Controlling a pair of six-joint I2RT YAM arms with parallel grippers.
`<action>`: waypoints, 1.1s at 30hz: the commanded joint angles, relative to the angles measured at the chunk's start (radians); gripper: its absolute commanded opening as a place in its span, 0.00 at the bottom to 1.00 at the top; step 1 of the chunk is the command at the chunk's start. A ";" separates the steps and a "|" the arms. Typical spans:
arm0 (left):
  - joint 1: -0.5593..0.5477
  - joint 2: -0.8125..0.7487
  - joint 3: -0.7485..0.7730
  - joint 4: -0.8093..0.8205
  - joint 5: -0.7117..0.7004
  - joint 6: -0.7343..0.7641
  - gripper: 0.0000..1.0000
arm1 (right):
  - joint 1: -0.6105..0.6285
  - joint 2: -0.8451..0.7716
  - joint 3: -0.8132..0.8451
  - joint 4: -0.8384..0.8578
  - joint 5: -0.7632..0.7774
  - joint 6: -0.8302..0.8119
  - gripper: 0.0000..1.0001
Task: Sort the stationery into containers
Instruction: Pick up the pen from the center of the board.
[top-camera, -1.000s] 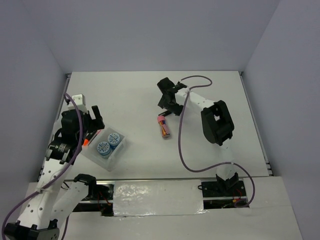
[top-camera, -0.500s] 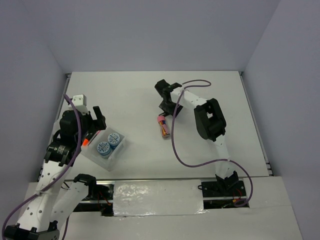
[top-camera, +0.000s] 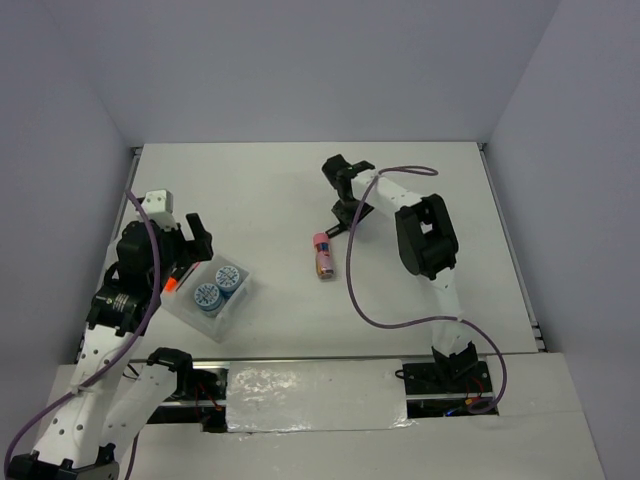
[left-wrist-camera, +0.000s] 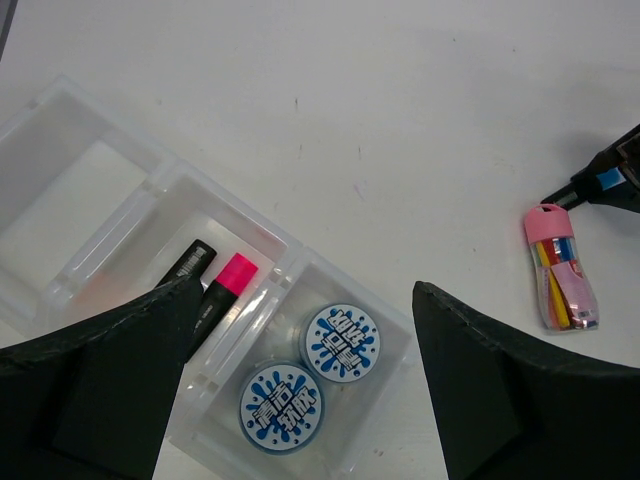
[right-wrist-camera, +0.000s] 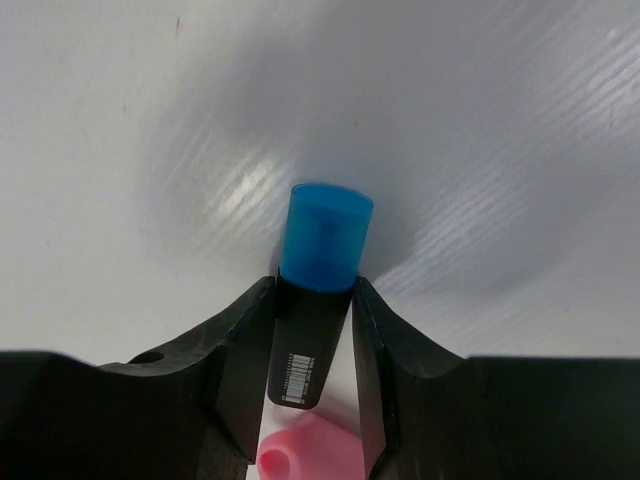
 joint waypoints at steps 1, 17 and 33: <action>-0.004 -0.009 0.002 0.050 0.024 0.023 0.99 | -0.066 -0.007 -0.058 0.050 0.013 0.063 0.38; -0.004 0.010 0.002 0.090 0.187 0.030 0.99 | -0.087 -0.370 -0.288 0.441 0.056 -0.454 0.00; -0.004 -0.005 -0.013 0.172 0.452 -0.020 0.99 | -0.071 -0.552 -0.659 0.636 -0.157 -0.787 0.00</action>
